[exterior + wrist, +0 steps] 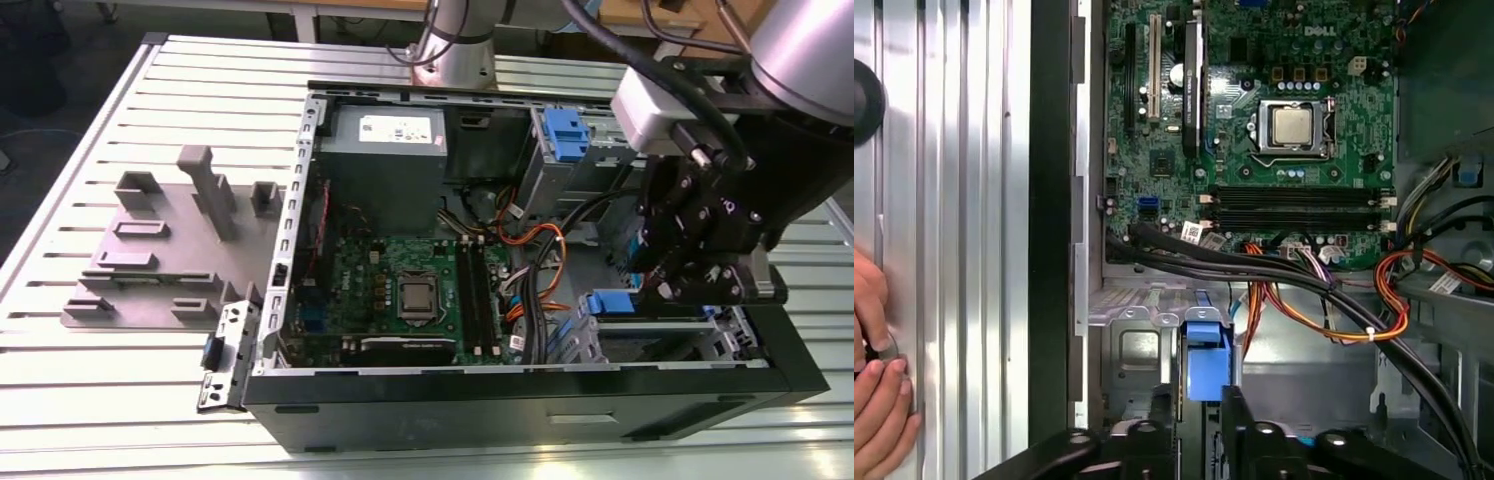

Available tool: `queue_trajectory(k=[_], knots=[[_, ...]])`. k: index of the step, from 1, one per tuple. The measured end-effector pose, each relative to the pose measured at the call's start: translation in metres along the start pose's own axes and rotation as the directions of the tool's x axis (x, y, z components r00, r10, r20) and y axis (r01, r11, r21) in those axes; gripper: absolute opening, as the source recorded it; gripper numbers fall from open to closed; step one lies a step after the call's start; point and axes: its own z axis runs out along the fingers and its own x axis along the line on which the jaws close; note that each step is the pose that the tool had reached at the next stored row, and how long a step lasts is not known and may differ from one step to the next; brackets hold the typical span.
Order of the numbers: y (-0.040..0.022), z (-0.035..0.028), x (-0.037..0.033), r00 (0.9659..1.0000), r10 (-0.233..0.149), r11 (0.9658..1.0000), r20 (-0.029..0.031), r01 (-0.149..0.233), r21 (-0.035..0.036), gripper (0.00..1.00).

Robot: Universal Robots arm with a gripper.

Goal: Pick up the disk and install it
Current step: 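Insert the disk into the insertion slot, then insert the first disk wire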

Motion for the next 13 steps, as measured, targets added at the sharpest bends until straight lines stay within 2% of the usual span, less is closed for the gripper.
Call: queue_trajectory(k=[1,2,3,5,7,13], knots=[[0.0,0.0018,0.0,1.0,0.0,1.0,0.0,0.0,0.0,0.36],[-0.0001,0.0054,-0.0001,1.0,0.0,1.0,-0.0001,0.0,0.0,0.24],[-0.0002,0.0072,-0.0002,1.0,0.0,1.0,0.0,0.0,0.0,0.24],[-0.0003,0.0108,-0.0002,1.0,0.0,1.0,-0.0001,0.0,0.0,0.12],[-0.0003,0.0139,-0.0003,1.0,0.0,1.0,0.0,0.0,0.0001,0.11],[-0.0003,0.0142,-0.0003,1.0,0.0,1.0,-0.0012,0.0,0.0001,0.11]])
